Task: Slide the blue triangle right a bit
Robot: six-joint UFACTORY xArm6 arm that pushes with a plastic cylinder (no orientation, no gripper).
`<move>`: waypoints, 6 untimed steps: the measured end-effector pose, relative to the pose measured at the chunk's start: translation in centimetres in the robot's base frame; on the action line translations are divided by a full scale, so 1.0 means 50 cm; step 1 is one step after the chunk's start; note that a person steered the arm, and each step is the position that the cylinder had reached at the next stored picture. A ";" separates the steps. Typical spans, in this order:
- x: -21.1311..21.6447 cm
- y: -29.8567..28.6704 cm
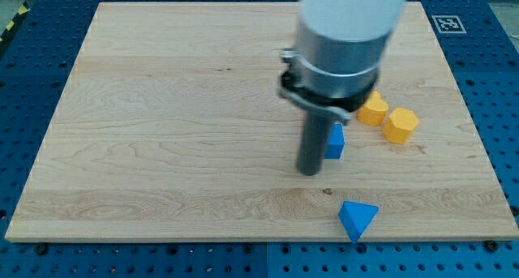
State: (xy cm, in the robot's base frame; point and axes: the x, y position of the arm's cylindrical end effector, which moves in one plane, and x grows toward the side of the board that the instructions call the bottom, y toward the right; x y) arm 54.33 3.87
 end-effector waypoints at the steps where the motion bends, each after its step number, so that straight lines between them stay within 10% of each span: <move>1: 0.098 -0.057; 6: 0.082 0.124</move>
